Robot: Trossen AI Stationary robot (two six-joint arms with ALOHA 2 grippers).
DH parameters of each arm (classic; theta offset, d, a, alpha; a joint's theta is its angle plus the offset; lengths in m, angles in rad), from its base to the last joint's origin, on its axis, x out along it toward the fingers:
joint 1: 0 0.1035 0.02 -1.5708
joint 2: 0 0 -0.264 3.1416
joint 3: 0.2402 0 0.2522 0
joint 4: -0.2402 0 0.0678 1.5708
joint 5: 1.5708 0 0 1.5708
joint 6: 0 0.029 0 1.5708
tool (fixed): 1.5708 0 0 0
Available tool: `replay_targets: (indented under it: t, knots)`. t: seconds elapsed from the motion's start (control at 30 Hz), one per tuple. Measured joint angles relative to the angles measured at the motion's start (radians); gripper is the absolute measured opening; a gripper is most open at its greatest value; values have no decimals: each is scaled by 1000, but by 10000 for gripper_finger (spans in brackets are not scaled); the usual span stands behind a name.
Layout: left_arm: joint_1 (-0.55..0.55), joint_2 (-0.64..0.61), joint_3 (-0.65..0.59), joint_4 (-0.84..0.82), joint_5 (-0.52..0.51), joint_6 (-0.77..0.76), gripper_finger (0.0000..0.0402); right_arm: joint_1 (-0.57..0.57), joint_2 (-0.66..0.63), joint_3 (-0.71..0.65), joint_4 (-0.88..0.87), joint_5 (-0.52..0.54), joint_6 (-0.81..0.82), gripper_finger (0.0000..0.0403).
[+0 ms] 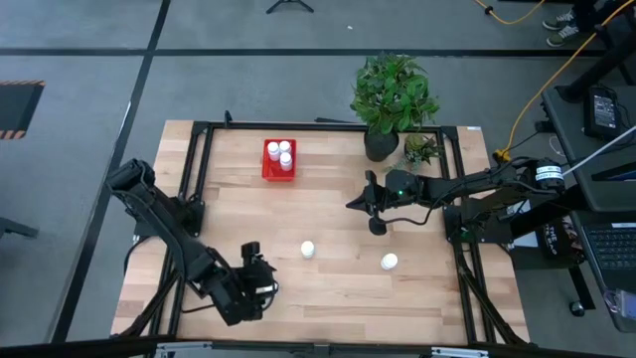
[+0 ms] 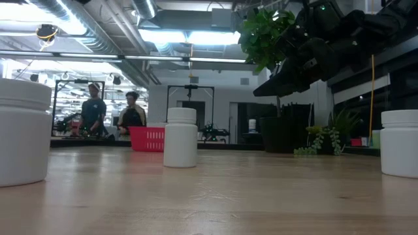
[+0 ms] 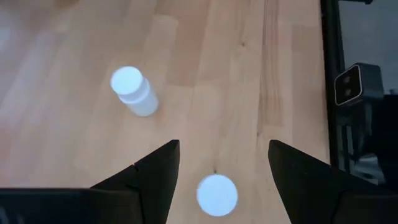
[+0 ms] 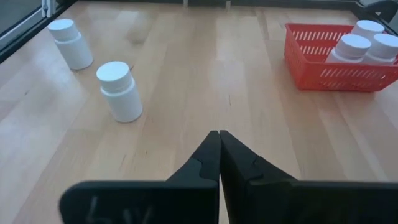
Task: Pick and place pill bottles into a basket
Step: Put the white pill bottle into the red bin
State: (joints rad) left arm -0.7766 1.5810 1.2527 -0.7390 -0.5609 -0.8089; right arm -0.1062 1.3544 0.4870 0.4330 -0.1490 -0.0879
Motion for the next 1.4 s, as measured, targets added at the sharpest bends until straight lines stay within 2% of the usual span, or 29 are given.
replay_targets:
  t: [0.4, 0.63, 1.07, 1.4]
  knots:
    - [-6, 125, 18, -38, 42, -94, 239, 0, 0, 0, -11, 0, -10, 4]
    - [-8, 204, 18, -45, 97, -95, 239, 0, 0, 0, -11, 0, -8, 4]
    - [-8, 216, 18, -97, 108, -215, 239, 0, 0, 0, -11, 0, 4, 4]
    - [-8, 221, 15, -92, 112, -229, 239, 0, 0, 0, -11, 0, 7, 4]
